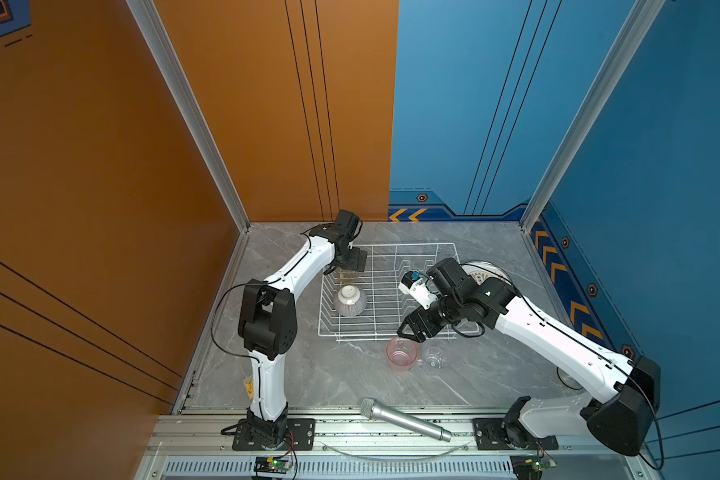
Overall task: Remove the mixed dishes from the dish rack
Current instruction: 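Open and raise the right gripper off the pink glass while left hovers over rack, then lower the left gripper onto the amber glass in the rack and grip it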
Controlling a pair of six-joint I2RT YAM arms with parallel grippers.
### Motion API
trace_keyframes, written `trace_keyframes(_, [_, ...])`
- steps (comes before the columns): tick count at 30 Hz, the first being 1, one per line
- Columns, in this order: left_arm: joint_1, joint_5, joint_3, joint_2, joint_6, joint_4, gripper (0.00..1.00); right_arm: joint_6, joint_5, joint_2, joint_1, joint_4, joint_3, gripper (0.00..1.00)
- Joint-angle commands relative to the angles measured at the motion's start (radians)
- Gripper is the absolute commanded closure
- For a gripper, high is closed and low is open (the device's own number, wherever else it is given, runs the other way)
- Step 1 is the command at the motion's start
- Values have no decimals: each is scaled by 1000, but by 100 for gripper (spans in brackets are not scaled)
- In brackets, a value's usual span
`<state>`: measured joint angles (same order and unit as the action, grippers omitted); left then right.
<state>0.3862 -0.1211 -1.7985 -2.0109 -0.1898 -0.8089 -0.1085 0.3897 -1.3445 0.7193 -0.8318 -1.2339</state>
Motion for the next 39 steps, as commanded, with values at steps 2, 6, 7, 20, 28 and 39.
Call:
trace_keyframes(2, [-2, -8, -66, -52, 30, -48, 1, -13, 32, 8, -10, 30, 22, 18])
trace_keyframes(6, [0, -20, -106, -96, 34, -68, 2, -15, 42, 8, -46, 42, 35, 18])
trace_keyframes(7, [0, -24, -116, -105, 34, -72, 2, -16, 45, 7, -50, 46, 38, 18])
trace_keyframes(20, [2, -26, -175, -183, 50, -98, 10, -28, 63, 3, -79, 72, 57, 17])
trace_keyframes(28, [0, -15, -192, -212, 68, -112, 21, -34, 67, -6, -82, 79, 62, 17])
trace_keyframes(39, [-19, 63, -167, -173, 74, -113, 55, -46, 76, -9, -86, 101, 68, 17])
